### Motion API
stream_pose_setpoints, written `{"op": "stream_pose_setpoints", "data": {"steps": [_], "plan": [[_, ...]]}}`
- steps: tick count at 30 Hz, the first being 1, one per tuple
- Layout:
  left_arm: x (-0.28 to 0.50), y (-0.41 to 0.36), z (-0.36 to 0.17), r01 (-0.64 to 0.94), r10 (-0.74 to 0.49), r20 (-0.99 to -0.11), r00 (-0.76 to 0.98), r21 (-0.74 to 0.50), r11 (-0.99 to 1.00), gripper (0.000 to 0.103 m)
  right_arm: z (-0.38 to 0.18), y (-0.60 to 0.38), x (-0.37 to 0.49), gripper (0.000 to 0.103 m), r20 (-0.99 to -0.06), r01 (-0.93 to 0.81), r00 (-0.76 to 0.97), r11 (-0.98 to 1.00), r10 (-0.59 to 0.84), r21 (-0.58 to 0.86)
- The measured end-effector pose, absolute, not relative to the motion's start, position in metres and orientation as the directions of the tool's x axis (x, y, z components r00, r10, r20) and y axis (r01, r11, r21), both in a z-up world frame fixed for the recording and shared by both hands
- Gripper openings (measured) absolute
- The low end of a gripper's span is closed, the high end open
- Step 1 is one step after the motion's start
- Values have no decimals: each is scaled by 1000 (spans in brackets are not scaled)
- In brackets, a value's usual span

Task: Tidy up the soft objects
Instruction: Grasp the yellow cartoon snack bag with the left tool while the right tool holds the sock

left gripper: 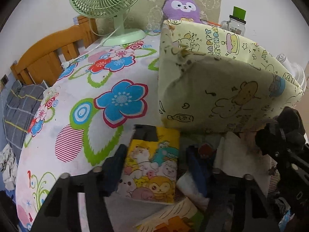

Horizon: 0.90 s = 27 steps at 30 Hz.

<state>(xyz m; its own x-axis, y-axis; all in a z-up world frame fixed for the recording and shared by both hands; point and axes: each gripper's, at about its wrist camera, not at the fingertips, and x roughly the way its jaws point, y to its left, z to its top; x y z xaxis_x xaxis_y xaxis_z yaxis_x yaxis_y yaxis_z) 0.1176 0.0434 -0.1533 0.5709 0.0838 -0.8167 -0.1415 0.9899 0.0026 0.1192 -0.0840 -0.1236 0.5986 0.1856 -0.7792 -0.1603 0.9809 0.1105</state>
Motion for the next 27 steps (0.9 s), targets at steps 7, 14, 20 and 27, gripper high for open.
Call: {"op": "stream_pose_setpoints", "data": {"steps": [7, 14, 20, 27], "plan": [[114, 43, -151, -136, 79, -810, 581, -1, 991, 51, -126, -77, 120, 44, -784, -172, 591, 979, 188, 106], [104, 40, -136, -135, 86, -784, 615, 3, 991, 51, -123, -76, 116, 44, -781, -185, 590, 976, 204, 114], [96, 37, -123, -136, 83, -765, 639, -6, 991, 51, -114, -78, 108, 44, -771, -197, 598, 973, 217, 122], [84, 28, -107, -134, 87, -742, 664, -4, 991, 51, -100, -84, 98, 44, -750, -207, 621, 970, 228, 124]]}}
